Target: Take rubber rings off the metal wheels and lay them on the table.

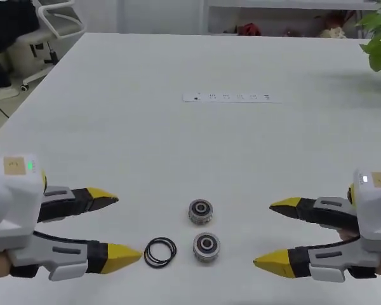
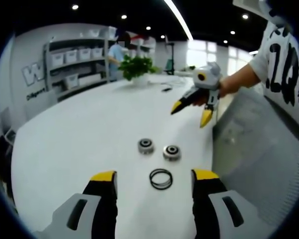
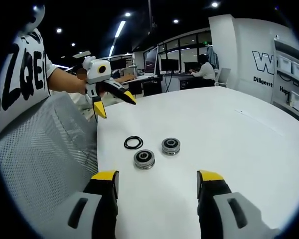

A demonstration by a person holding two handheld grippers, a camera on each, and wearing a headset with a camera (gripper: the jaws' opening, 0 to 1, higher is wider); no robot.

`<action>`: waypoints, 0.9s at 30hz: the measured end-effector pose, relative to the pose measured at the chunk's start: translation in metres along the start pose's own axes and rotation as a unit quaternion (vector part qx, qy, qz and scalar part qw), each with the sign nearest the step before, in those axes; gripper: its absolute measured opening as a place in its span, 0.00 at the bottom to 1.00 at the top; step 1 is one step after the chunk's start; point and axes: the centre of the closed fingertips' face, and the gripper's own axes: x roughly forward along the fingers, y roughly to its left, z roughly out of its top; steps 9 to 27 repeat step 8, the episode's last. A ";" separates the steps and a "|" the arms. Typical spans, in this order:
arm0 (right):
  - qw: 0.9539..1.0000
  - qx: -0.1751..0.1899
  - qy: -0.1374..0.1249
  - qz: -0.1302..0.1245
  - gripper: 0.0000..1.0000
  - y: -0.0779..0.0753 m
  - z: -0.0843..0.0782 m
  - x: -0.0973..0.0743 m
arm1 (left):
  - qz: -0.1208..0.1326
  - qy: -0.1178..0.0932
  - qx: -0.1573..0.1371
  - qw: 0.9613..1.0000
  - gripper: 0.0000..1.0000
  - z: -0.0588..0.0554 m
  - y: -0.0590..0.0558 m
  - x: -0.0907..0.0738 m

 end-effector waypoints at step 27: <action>1.000 0.000 0.005 0.004 0.61 0.002 -0.005 0.001 | 0.000 0.000 -0.002 1.000 0.61 0.000 0.000 0.000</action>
